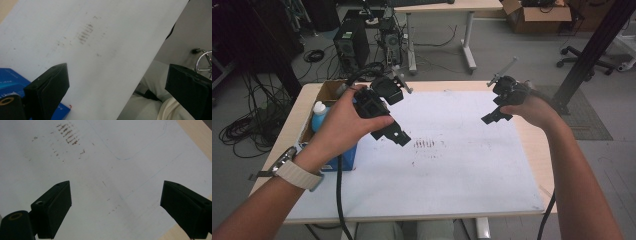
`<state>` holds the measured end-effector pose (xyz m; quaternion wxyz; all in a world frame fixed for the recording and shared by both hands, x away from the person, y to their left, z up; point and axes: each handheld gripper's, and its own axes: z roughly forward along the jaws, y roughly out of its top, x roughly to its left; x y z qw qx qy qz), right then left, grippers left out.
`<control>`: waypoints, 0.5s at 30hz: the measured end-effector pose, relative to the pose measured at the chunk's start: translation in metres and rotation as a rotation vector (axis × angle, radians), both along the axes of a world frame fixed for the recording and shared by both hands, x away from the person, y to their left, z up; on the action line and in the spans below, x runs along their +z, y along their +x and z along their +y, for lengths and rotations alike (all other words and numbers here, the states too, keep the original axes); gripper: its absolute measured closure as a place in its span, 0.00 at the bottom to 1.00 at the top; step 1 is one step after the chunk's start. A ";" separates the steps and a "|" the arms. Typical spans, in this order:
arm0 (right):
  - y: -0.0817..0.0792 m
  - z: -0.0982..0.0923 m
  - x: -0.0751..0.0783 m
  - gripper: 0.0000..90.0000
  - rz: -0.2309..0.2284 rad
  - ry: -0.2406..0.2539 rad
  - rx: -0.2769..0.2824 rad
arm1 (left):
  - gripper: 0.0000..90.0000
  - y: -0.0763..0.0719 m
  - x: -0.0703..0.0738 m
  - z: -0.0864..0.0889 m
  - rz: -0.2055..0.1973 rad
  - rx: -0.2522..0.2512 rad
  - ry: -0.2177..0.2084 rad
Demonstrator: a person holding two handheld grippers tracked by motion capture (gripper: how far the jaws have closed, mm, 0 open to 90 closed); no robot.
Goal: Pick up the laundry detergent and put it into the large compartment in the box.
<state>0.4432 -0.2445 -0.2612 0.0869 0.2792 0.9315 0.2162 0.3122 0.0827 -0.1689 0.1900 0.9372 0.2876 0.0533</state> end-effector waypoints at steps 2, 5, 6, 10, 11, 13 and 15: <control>-0.001 0.002 0.001 0.11 -0.002 0.001 0.006 | 0.06 0.000 -0.005 -0.002 0.001 -0.007 -0.005; -0.001 0.003 0.002 0.11 -0.007 0.000 0.008 | 0.06 0.000 -0.011 -0.006 0.011 -0.022 -0.004; -0.001 0.004 0.002 0.11 -0.006 -0.001 0.009 | 0.06 0.000 -0.012 -0.007 0.014 -0.022 -0.003; 0.000 0.006 0.001 0.11 -0.007 -0.003 0.017 | 0.06 0.001 -0.012 -0.008 0.016 -0.029 -0.006; 0.000 0.006 0.001 0.11 -0.006 -0.002 0.017 | 0.06 0.001 -0.012 -0.008 0.017 -0.027 -0.008; 0.001 0.007 0.001 0.11 -0.005 -0.004 0.019 | 0.06 0.001 -0.012 -0.008 0.016 -0.025 -0.008; 0.001 0.007 0.001 0.11 -0.005 -0.003 0.019 | 0.06 0.002 -0.012 -0.008 0.016 -0.024 -0.005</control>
